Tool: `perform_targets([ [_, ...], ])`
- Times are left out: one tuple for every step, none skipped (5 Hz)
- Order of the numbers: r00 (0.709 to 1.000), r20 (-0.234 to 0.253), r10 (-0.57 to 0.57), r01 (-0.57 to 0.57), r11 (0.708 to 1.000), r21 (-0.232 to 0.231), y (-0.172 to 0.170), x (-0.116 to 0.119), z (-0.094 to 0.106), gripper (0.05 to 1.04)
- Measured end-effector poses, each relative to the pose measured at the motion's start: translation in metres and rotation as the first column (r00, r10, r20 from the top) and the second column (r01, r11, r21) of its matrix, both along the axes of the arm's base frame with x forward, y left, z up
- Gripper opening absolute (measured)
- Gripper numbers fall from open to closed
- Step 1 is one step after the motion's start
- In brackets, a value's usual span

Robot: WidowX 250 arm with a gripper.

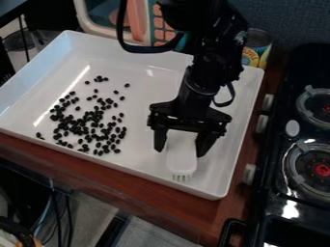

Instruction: Sweep into pile

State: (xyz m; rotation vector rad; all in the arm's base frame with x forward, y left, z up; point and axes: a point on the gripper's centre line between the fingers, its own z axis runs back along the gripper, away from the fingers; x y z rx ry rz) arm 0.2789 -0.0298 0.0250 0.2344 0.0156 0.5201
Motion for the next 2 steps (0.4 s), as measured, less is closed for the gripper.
perform_targets([
  [1.0, -0.028, -0.002, 0.002, 1.0, 0.001, 0.0005, -0.0038, -0.0083, 0.999],
  [0.999, -0.013, -0.034, 0.033, 0.999, -0.022, 0.0058, -0.0029, -0.0131, 0.95],
])
